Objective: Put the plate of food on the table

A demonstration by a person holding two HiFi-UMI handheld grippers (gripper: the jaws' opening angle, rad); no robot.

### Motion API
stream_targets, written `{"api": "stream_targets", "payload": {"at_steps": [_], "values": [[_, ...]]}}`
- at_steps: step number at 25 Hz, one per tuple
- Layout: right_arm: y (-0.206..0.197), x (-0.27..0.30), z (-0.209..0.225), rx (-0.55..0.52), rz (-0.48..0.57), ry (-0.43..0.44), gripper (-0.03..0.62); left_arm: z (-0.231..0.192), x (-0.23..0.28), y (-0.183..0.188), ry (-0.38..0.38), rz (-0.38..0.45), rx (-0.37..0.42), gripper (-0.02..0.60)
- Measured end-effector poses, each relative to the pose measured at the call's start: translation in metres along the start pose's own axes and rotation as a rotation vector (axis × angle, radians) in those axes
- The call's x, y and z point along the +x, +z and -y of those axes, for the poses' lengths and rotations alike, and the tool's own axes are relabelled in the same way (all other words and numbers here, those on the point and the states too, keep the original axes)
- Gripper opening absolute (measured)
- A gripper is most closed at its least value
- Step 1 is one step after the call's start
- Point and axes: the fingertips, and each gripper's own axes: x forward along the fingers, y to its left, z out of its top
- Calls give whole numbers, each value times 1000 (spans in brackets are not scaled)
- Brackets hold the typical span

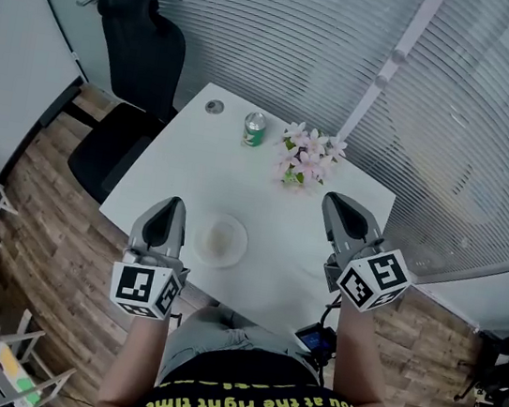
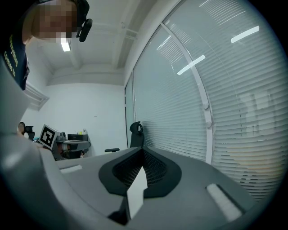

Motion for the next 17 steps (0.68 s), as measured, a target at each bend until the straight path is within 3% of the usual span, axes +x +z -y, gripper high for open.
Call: {"api": "stream_targets", "payload": {"at_steps": [17], "values": [[-5, 4, 1, 9, -1, 14, 6, -1, 3, -4, 6, -9, 2, 0]]}}
